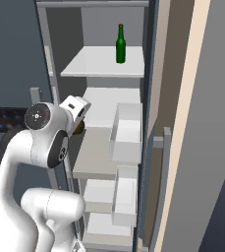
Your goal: Place the beers on the top shelf of the fridge to keep them out of children's reach, and place the avocado on lower shelves for easy access.
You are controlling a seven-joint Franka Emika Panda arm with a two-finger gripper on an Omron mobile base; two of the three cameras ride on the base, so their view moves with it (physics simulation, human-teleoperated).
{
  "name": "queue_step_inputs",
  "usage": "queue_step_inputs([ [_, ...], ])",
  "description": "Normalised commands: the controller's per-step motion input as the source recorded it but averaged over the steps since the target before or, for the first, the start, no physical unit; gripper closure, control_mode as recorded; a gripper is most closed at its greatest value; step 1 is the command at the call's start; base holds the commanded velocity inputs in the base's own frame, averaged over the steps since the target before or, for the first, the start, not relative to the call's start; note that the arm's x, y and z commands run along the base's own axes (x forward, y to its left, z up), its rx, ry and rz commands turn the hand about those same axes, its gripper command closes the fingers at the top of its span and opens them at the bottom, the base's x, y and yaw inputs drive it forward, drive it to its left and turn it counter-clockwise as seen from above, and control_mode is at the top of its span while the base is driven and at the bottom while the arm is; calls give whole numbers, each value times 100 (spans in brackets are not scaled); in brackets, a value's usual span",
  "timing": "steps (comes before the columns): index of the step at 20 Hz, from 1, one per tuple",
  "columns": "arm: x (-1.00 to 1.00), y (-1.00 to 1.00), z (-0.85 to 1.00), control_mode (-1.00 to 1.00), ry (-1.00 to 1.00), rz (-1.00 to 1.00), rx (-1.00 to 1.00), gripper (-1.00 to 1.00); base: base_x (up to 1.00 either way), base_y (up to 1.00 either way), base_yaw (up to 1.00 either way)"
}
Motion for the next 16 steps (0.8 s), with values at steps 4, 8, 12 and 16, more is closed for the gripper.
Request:
queue_step_inputs([
  [4, 33, -20, 0, -100, 0, 1, 0, 100, 0, 0, 0],
  [8, 32, -10, -2, -100, 0, 0, 0, 100, 0, 0, 0],
  [12, 35, 0, -7, -100, 0, 0, 0, 100, 0, 0, 0],
  [16, 36, 0, -9, -100, 0, 0, 0, 100, 0, 0, 0],
])
